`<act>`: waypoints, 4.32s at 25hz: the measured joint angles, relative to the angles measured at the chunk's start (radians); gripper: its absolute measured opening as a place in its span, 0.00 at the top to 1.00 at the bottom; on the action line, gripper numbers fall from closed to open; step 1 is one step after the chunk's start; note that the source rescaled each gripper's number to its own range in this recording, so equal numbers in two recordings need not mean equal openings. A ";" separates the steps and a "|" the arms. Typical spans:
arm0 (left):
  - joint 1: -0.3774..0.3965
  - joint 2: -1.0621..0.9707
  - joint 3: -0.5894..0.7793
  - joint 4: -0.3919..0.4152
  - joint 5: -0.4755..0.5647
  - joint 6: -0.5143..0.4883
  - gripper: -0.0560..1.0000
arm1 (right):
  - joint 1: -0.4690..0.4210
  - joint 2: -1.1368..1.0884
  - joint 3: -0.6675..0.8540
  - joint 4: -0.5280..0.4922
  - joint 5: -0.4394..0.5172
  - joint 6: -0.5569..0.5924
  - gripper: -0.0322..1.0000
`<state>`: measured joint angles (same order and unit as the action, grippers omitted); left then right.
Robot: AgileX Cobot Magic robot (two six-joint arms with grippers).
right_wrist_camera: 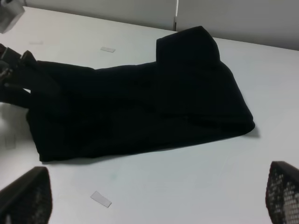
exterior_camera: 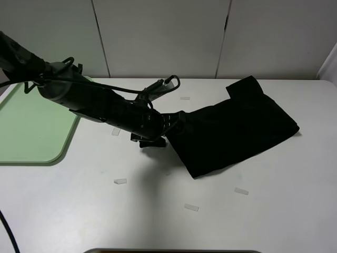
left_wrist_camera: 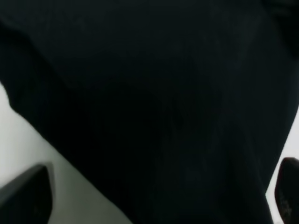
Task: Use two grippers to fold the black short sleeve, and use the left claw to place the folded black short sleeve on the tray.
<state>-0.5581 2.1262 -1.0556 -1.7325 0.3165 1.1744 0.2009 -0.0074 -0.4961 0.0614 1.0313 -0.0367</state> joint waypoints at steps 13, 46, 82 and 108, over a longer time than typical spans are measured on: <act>-0.046 0.010 -0.055 0.000 -0.084 -0.091 0.35 | 0.000 0.000 0.000 0.000 0.000 0.000 0.00; -0.042 -0.068 0.002 0.052 -0.150 -0.019 0.00 | 0.000 0.000 0.000 0.000 0.000 0.000 0.00; -0.087 0.102 -0.122 -0.007 -0.110 -0.071 0.86 | 0.000 0.000 0.000 0.001 0.000 0.000 0.00; 0.280 -0.156 -0.120 1.548 0.286 -0.436 0.87 | 0.000 0.000 0.000 0.001 0.000 0.000 0.00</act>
<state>-0.2783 1.9697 -1.1752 -0.1844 0.6026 0.7386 0.2009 -0.0074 -0.4961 0.0622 1.0313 -0.0367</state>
